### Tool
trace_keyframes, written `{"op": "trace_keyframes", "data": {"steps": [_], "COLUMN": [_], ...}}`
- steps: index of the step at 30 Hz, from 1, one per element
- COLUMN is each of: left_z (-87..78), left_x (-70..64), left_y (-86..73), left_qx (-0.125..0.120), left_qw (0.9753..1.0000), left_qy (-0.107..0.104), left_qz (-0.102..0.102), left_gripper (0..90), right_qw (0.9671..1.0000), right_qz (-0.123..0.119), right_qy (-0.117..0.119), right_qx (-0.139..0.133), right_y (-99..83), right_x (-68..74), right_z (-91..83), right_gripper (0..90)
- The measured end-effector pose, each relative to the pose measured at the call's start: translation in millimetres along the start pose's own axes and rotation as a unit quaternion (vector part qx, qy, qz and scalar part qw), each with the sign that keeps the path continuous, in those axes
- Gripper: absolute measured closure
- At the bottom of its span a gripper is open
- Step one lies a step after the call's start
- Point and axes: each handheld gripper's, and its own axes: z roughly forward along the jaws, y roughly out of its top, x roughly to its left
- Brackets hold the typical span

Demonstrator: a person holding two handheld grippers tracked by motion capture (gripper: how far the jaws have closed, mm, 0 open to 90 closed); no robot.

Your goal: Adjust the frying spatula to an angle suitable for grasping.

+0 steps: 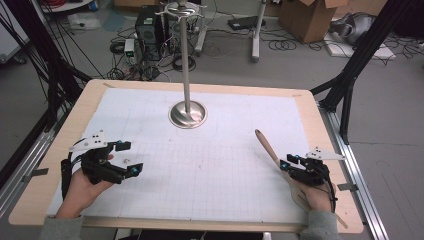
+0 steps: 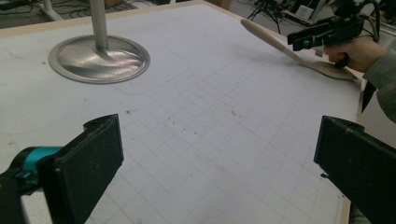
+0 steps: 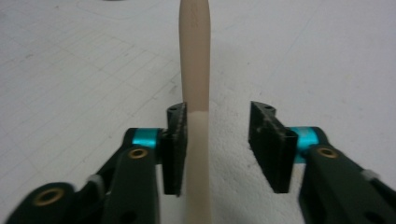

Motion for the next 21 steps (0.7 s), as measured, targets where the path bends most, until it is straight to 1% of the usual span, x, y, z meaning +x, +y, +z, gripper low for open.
{"op": "trace_keyframes", "data": {"steps": [1,2,4,6,7,8,9,10,11,14,15,16,18,19,21], "left_z": [0.1,-0.1,-0.9,-1.0,-1.2,-1.2,-0.9,-0.8,-0.6,-0.5,-0.6,-1.0,-1.3,-1.7,-1.9], "left_x": [0.0,0.3,1.2,2.1,2.5,2.9,2.8,3.1,3.4,3.9,3.9,3.8,3.7,3.4,2.0], "left_y": [0.0,0.2,0.1,0.1,0.2,0.2,0.2,0.1,-0.1,-0.7,-0.8,-0.7,-0.3,-0.2,-0.1], "left_qx": [-0.001,-0.001,-0.003,-0.004,-0.004,-0.004,-0.005,-0.005,-0.005,-0.004,-0.004,-0.004,-0.005,-0.004,-0.005], "left_qw": [1.0000,1.0000,1.0000,1.0000,1.0000,1.0000,1.0000,1.0000,1.0000,1.0000,1.0000,1.0000,1.0000,1.0000,1.0000], "left_qy": [0.000,-0.001,-0.001,-0.001,-0.002,-0.002,-0.001,-0.003,-0.002,-0.002,-0.002,-0.001,-0.001,-0.001,-0.001], "left_qz": [-0.001,-0.001,-0.002,-0.003,-0.003,-0.002,-0.005,-0.006,-0.006,-0.005,-0.006,-0.006,-0.005,-0.003,-0.005], "left_gripper": [1.8,1.8,1.8,1.8,1.8,1.8,1.8,1.8,1.8,1.8,1.9,1.9,1.8,1.8,1.9], "right_qw": [1.0000,0.9999,0.9999,1.0000,1.0000,1.0000,0.9999,0.9998,0.9997,0.9990,0.9986,0.9985,0.9983,0.9985,0.9986], "right_qz": [-0.001,-0.004,-0.006,-0.004,-0.007,-0.007,-0.007,-0.007,-0.007,0.012,0.010,0.012,-0.001,-0.008,-0.022], "right_qy": [0.005,0.004,0.004,0.006,0.004,0.001,-0.008,-0.016,-0.016,-0.015,-0.011,-0.007,-0.007,-0.005,-0.008], "right_qx": [0.006,0.009,0.009,0.003,0.000,-0.002,-0.006,-0.012,-0.018,-0.040,-0.052,-0.053,-0.057,-0.054,-0.048], "right_y": [-0.3,-0.3,-0.2,0.1,0.1,0.1,-0.1,-1.0,-1.9,-4.4,-5.4,-5.7,-6.2,-6.1,-5.8], "right_x": [-0.1,0.5,1.1,1.6,1.2,1.8,2.6,2.7,1.8,-0.9,-2.1,-1.8,0.5,2.2,4.3], "right_z": [1.3,2.1,2.7,2.2,1.9,1.3,0.8,0.4,-0.1,-4.6,-6.2,-7.1,-7.5,-7.1,-6.0], "right_gripper": [46.4,42.5,36.8,30.9,28.4,23.5,17.4,15.3,14.5,10.9,11.0,10.9,11.1,12.9,14.6]}}
